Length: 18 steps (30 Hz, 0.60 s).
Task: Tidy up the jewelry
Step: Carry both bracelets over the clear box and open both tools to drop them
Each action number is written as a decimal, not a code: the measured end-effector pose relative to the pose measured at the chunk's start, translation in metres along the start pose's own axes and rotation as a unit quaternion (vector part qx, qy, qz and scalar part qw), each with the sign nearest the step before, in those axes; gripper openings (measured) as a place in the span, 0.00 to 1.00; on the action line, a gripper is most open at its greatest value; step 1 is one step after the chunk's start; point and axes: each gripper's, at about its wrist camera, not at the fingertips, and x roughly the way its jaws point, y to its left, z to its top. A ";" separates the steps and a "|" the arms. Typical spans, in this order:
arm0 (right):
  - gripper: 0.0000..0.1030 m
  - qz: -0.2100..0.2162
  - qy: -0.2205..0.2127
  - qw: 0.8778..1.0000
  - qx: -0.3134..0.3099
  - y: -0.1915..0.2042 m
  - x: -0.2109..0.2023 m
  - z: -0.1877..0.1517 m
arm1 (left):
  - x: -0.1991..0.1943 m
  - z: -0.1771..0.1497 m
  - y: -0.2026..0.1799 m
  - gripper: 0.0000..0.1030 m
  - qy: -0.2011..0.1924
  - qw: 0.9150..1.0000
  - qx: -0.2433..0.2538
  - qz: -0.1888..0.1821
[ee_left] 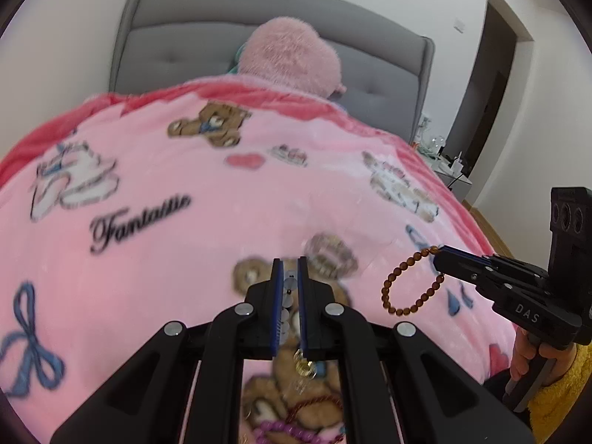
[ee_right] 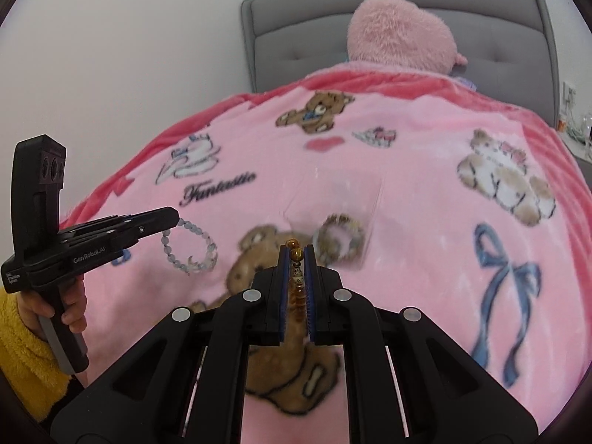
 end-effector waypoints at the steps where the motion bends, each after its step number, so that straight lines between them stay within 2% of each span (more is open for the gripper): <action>1: 0.07 -0.002 -0.004 1.000 -0.004 0.000 -0.002 0.005 | -0.001 0.007 -0.005 0.07 -0.005 1.000 0.006 -0.003; 5: 0.07 -0.022 -0.021 0.999 -0.024 0.000 -0.008 0.021 | 0.001 0.027 -0.019 0.07 -0.019 1.000 0.013 -0.016; 10: 0.07 -0.017 -0.031 0.999 -0.014 -0.007 -0.009 0.034 | 0.010 0.047 -0.033 0.07 -0.029 0.999 0.009 -0.042; 18: 0.07 -0.021 -0.034 0.999 -0.010 -0.019 0.002 0.052 | 0.043 0.072 -0.046 0.07 -0.016 0.996 0.008 -0.090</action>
